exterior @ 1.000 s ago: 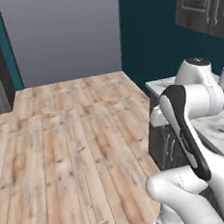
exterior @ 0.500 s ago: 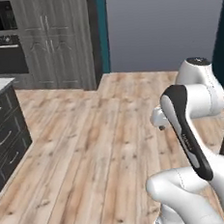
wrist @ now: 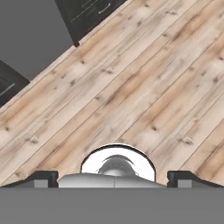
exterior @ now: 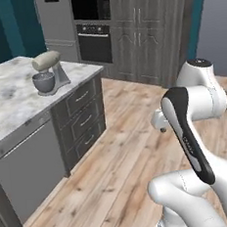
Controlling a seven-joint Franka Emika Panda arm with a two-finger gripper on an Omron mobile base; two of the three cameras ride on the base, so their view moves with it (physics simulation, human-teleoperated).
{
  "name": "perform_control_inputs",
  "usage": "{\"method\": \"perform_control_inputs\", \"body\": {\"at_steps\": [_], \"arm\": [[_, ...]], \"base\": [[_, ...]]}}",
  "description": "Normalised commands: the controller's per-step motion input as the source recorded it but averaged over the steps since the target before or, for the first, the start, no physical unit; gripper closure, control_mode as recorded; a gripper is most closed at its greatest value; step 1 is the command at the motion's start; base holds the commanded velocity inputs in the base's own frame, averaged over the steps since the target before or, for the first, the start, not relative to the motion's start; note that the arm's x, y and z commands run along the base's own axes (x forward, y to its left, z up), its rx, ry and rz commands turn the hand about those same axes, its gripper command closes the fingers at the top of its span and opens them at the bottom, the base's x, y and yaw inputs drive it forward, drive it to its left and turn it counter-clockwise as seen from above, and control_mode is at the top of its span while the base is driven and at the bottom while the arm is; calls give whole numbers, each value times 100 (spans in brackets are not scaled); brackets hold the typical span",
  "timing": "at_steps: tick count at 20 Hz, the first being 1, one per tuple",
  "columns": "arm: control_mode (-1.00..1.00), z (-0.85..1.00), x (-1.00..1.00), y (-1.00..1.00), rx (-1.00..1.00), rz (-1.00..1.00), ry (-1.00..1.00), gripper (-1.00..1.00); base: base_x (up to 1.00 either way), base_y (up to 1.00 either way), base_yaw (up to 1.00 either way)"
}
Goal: Navigate to the stand mixer.
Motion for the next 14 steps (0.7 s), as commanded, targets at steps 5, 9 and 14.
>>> {"method": "perform_control_inputs", "body": {"at_steps": [5,9,14], "arm": [[100,0,0,0,0,0,0,-100],[100,0,0,0,0,0,0,-100],[100,0,0,0,0,0,0,-100]], "base": [[100,4,42],[100,0,39],[100,-5,37]]}}
